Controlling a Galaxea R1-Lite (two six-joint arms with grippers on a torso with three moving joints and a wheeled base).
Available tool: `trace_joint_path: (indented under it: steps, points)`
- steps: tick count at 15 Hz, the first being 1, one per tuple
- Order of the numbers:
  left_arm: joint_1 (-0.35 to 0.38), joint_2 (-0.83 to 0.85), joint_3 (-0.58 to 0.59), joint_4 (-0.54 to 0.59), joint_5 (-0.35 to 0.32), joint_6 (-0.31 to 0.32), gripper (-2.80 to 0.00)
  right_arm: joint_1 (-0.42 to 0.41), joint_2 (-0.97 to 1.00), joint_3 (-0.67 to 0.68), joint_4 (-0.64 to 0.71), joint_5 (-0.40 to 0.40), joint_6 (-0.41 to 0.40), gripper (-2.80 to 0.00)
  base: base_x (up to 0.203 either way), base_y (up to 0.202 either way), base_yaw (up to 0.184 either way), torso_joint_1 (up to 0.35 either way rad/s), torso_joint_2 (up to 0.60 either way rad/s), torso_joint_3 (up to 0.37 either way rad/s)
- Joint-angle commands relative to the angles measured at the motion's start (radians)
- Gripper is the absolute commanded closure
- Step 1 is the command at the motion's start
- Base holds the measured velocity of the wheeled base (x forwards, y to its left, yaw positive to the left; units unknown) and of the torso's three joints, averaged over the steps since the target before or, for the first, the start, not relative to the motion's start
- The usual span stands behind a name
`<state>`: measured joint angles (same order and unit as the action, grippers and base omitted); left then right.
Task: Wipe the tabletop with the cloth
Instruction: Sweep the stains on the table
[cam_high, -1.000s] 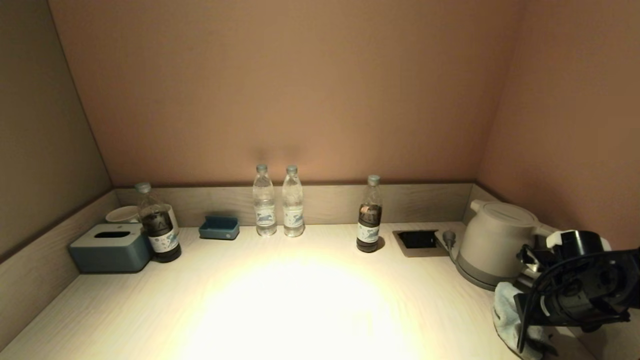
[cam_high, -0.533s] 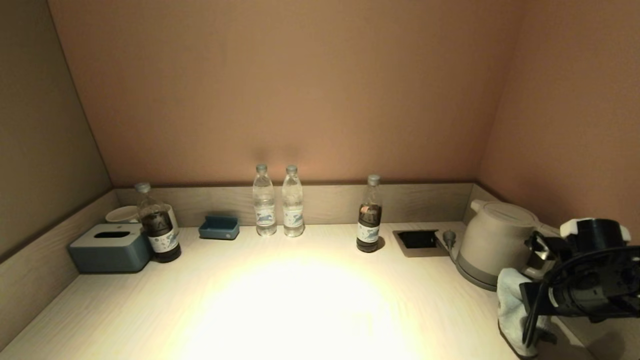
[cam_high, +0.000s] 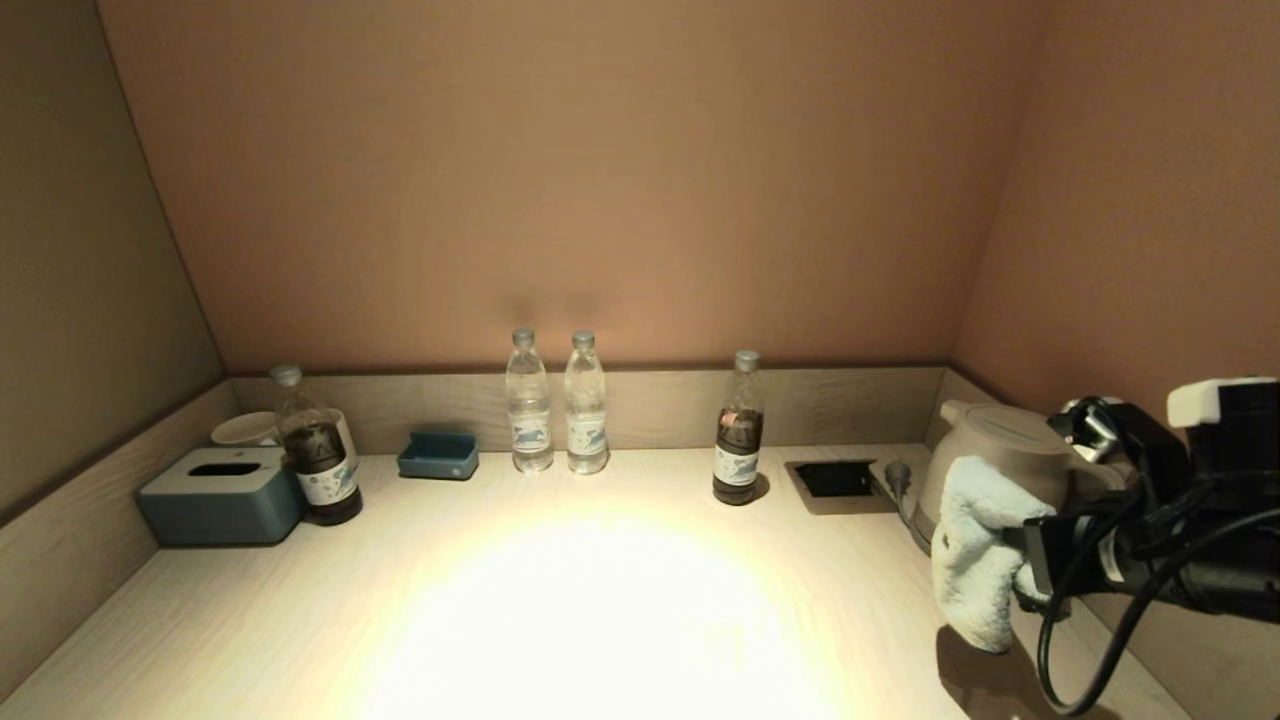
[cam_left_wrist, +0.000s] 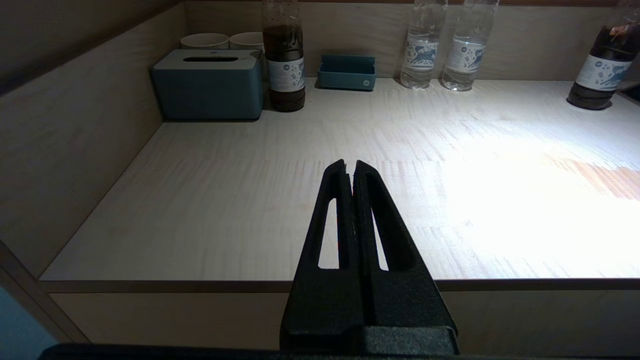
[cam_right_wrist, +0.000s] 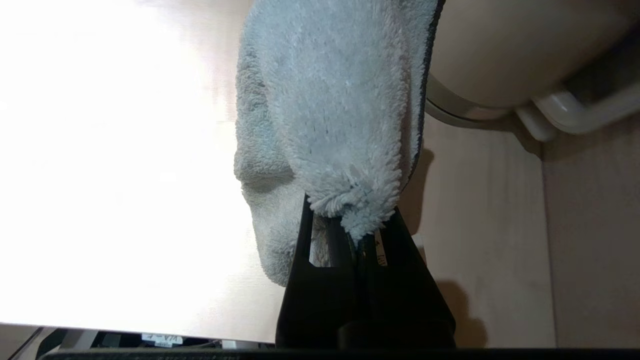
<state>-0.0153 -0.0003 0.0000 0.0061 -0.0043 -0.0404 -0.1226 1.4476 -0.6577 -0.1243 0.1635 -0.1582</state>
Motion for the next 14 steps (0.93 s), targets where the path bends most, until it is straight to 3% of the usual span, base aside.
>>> trace_joint_path:
  steps: [1, 4, 10, 12, 14]
  points:
    - [0.0, 0.0, 0.0, 0.0, 0.0, -0.001, 0.0, 0.049, -0.063, 0.007, 0.0, 0.047, 0.0, 0.0, 0.0, 0.0, 0.0, 0.0, 0.0, 0.0]
    - [0.0, 0.0, 0.0, 0.0, 0.0, -0.001, 0.0, 0.104, -0.044, 0.005, 0.0, 0.051, 0.01, 0.0, 0.0, 0.0, 0.0, 0.0, 0.0, 0.0]
    - [0.0, 0.0, 0.0, 0.0, 0.0, -0.001, 0.0, 0.15, 0.077, -0.076, -0.001, 0.078, 0.155, 0.0, 0.0, 0.0, 0.0, 0.0, 0.0, 0.0]
    - [0.0, 0.0, -0.002, 0.0, 0.0, -0.001, 0.0, 0.177, 0.128, -0.122, 0.002, 0.079, 0.238, 0.0, 0.0, 0.0, 0.0, 0.0, 0.0, 0.0]
    - [0.0, 0.0, 0.0, 0.0, 0.0, -0.001, 0.0, 0.196, 0.138, -0.127, 0.002, 0.079, 0.261, 0.0, 0.0, 0.0, 0.0, 0.0, 0.0, 0.0]
